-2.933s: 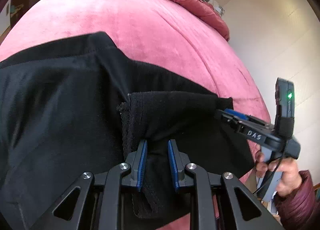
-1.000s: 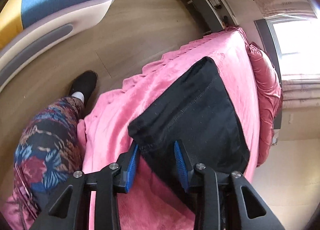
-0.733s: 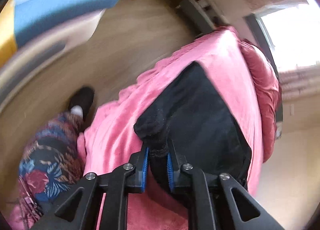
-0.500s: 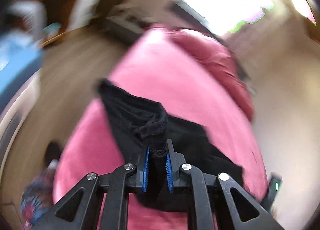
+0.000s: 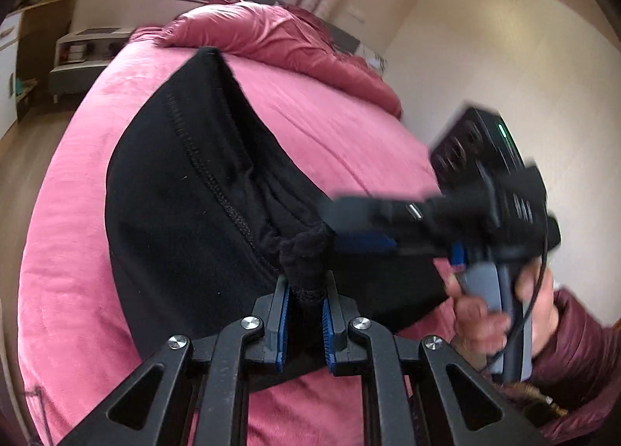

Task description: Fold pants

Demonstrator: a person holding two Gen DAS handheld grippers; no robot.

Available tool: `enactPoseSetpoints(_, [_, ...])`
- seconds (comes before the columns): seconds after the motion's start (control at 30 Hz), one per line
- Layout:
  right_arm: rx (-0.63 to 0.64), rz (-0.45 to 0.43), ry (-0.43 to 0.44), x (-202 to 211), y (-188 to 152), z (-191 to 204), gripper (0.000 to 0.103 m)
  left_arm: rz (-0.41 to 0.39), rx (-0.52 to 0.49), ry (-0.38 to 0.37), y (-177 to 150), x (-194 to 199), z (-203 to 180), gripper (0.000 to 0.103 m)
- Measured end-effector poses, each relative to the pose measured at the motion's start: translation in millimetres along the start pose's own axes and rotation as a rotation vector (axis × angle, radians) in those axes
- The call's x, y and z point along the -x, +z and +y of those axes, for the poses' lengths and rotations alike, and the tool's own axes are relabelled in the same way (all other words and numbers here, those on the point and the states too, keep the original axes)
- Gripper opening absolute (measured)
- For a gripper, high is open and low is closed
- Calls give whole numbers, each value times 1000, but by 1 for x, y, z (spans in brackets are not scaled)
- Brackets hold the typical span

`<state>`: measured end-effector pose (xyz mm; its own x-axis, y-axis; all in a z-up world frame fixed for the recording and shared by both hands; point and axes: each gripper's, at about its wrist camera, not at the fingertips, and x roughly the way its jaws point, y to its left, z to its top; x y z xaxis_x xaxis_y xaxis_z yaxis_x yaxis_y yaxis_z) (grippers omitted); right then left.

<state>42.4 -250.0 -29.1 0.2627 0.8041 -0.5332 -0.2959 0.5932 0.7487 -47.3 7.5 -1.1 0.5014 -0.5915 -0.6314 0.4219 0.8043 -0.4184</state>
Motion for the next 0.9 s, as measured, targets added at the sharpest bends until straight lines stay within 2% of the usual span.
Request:
enactPoseSetpoints(0.17, [2, 61, -52, -31, 10, -5, 77, 30, -41, 7, -2, -7, -8, 14])
enactPoseSetpoints(0.2, [8, 91, -64, -41, 11, -7, 68, 34, -49, 13, -3, -8, -11, 14])
enactPoseSetpoints(0.23, [18, 107, -76, -47, 13, -10, 55, 42, -60, 22, -3, -9, -13, 14])
enactPoseSetpoints(0.27, [31, 125, -85, -53, 14, -9, 49, 49, -67, 34, -4, -10, -14, 14])
enactPoseSetpoints(0.33, [67, 154, -105, -66, 14, -7, 28, 66, -78, 70, -6, -13, -15, 14])
enactPoseSetpoints(0.43, [112, 169, -147, -75, 14, -2, 22, 63, -72, 99, -7, -8, -10, 14])
enactPoseSetpoints(0.57, [115, 156, -144, -75, 14, 0, 20, 57, -61, 87, -13, 3, -5, 28])
enactPoseSetpoints(0.77, [95, 137, -158, -65, 13, -1, 18, 32, -95, 106, -24, 25, -10, 31])
enactPoseSetpoints(0.83, [92, 127, -163, -61, 12, 1, 17, 5, -60, 98, -25, 34, -1, 31])
enactPoseSetpoints(0.9, [90, 119, -155, -56, 12, 5, 17, -26, 37, 92, -26, 48, 23, 31])
